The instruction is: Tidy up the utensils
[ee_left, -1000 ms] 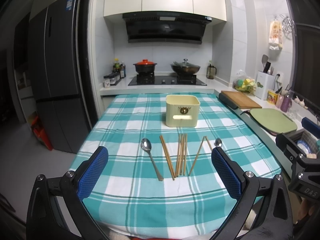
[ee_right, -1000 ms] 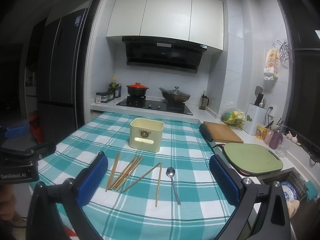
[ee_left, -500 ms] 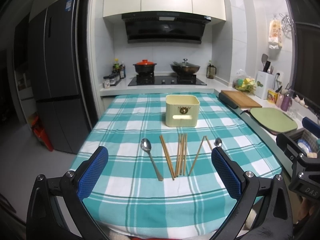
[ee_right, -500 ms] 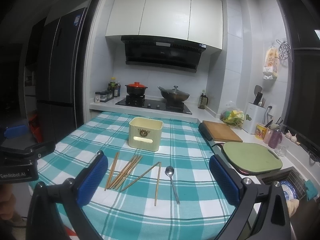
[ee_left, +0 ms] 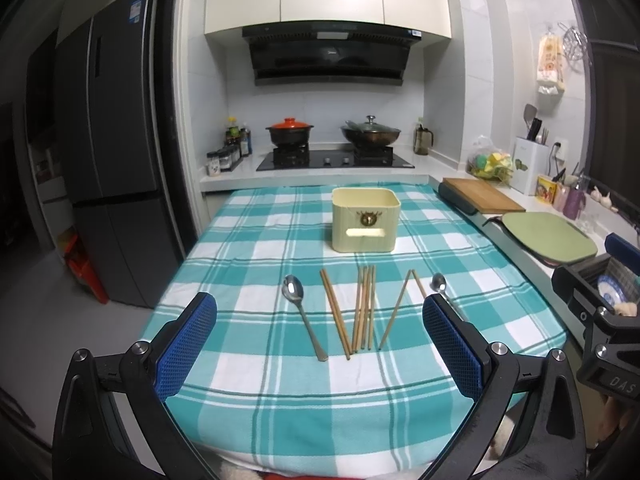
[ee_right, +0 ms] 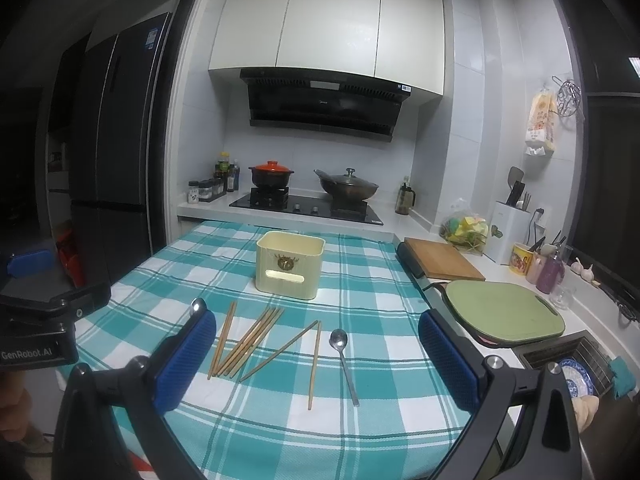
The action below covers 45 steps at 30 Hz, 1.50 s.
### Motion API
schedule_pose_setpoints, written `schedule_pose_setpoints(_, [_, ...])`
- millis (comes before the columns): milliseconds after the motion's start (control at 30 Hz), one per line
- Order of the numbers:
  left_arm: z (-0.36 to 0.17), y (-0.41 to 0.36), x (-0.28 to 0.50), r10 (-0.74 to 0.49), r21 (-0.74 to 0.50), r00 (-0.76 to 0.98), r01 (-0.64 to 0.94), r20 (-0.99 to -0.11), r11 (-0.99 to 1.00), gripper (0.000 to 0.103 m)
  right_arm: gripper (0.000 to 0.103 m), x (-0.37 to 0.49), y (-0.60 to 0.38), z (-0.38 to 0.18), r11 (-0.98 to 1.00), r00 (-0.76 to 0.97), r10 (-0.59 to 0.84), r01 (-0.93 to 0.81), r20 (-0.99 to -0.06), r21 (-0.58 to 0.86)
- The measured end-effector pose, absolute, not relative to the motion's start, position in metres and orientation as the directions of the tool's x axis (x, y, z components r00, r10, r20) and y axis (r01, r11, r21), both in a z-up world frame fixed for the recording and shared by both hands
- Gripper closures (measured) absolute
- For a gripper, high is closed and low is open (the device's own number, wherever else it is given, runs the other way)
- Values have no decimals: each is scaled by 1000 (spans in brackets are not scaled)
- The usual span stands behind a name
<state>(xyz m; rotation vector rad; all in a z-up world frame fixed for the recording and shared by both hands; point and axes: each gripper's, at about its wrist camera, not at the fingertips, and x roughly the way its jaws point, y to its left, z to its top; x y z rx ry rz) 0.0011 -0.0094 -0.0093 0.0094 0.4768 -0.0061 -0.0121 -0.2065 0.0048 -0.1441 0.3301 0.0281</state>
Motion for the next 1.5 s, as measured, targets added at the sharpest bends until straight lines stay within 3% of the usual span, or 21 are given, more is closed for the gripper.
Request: schedule_pose_setpoints(1500, [-16, -25, 24, -58, 31, 872, 83, -486, 996, 1, 0, 9, -214, -3, 992, 939, -29, -14, -342, -122])
